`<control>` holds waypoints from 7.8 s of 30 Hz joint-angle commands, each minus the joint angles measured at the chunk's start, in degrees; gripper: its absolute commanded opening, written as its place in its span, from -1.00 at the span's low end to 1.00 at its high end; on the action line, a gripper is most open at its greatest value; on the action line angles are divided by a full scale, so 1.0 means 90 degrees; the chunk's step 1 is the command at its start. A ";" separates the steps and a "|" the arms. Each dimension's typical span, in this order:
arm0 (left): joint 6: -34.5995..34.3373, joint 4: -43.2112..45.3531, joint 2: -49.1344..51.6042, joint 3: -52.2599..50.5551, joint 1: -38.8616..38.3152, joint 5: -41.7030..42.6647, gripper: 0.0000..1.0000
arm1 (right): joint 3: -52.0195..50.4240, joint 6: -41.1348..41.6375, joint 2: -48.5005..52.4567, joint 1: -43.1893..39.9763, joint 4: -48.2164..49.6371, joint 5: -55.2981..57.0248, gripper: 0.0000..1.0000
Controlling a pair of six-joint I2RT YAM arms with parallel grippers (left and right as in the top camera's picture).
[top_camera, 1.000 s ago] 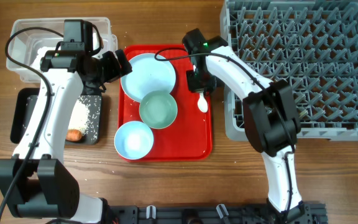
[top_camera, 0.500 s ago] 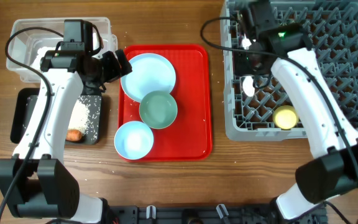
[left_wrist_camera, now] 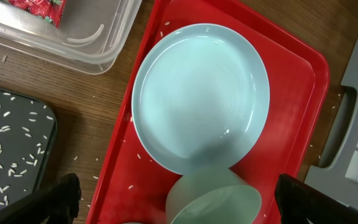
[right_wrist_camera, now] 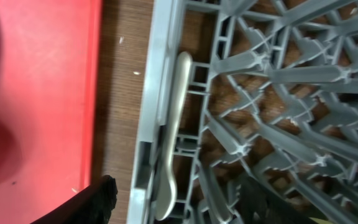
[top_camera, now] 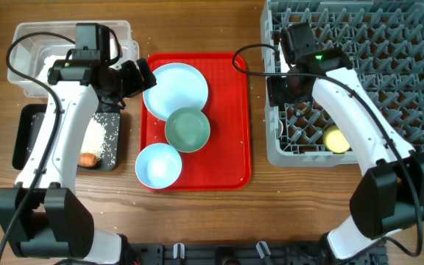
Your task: Sort waste into correct bins and load items into the dishwasher rack
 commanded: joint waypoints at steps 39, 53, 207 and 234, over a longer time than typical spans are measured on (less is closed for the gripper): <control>-0.0080 0.0019 0.0078 -0.0002 0.0029 -0.0039 1.00 | 0.0483 0.0896 -0.1620 0.0408 0.1506 0.4269 -0.91; -0.0080 0.0019 0.0078 -0.0002 0.0029 -0.0039 1.00 | 0.0481 -0.5515 0.2086 0.0211 0.7939 0.7397 -0.91; -0.1275 0.0017 0.0053 0.0007 0.3007 -0.0585 1.00 | 0.0274 -0.2713 0.0614 0.2021 0.0702 0.6521 0.99; -0.1275 0.0017 0.0053 0.0007 0.3007 -0.0583 1.00 | 0.0291 0.1515 0.0279 0.2098 0.2948 -0.1841 0.86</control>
